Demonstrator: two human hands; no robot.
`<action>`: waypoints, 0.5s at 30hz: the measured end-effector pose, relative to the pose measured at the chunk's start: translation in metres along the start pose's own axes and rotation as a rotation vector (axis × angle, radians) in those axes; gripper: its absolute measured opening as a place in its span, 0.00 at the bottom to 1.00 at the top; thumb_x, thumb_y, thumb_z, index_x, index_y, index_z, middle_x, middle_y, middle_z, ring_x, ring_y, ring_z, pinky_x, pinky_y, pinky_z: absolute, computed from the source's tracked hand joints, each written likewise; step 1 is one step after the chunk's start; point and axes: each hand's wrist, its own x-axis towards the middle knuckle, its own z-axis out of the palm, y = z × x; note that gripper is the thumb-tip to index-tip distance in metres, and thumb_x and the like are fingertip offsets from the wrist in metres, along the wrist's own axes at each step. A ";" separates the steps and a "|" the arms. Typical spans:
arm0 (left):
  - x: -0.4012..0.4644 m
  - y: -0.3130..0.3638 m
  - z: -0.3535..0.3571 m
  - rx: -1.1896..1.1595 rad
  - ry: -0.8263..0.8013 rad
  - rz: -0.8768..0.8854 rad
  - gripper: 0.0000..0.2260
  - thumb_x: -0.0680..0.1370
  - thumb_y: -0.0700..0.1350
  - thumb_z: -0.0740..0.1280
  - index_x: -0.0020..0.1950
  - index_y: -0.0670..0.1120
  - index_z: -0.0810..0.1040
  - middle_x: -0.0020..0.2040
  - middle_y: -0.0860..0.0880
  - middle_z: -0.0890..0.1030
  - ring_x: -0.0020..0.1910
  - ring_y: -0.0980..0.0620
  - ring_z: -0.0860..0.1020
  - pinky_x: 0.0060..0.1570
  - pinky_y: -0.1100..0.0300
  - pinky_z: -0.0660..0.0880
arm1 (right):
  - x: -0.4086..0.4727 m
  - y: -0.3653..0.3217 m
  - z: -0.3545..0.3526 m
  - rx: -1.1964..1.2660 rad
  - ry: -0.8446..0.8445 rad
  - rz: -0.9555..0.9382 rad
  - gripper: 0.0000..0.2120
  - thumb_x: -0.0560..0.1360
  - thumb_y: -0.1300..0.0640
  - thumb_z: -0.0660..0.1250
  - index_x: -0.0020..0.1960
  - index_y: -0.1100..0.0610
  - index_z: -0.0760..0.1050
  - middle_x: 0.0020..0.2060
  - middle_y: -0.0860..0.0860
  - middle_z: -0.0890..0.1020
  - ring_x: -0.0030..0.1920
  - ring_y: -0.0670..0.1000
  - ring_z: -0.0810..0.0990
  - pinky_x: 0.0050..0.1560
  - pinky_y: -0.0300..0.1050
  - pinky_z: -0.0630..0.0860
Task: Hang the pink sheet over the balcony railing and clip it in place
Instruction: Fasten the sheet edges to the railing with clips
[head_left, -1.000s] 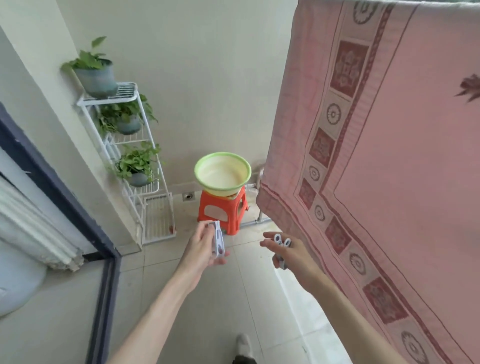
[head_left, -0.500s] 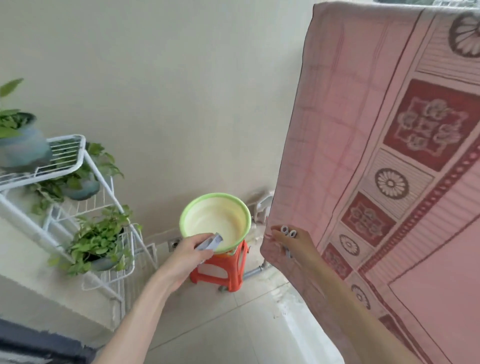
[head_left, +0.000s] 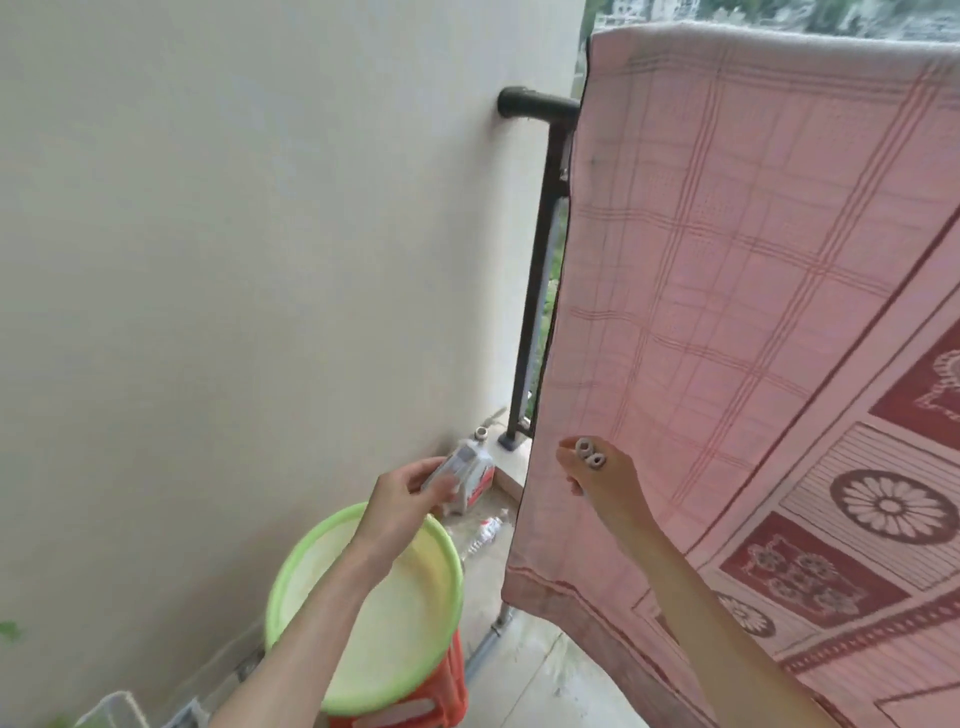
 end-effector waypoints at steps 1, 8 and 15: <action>0.021 0.010 -0.003 -0.003 -0.034 0.041 0.08 0.76 0.42 0.67 0.55 0.46 0.80 0.42 0.49 0.84 0.37 0.58 0.80 0.39 0.67 0.76 | 0.009 -0.006 0.004 0.000 0.041 -0.012 0.02 0.74 0.61 0.68 0.46 0.56 0.77 0.28 0.49 0.75 0.28 0.47 0.72 0.34 0.40 0.70; 0.140 0.071 0.040 -0.074 -0.277 0.126 0.11 0.81 0.51 0.55 0.57 0.46 0.68 0.54 0.51 0.79 0.50 0.59 0.77 0.44 0.66 0.75 | 0.044 -0.049 0.004 -0.457 0.333 -0.306 0.03 0.75 0.60 0.65 0.46 0.54 0.78 0.34 0.50 0.80 0.37 0.50 0.76 0.38 0.37 0.69; 0.188 0.094 0.093 -0.343 -0.519 0.054 0.09 0.82 0.52 0.51 0.54 0.48 0.65 0.53 0.58 0.78 0.63 0.56 0.72 0.70 0.47 0.62 | 0.071 -0.068 0.001 -0.587 0.430 -0.421 0.07 0.74 0.54 0.68 0.46 0.58 0.75 0.39 0.51 0.81 0.40 0.54 0.78 0.40 0.45 0.72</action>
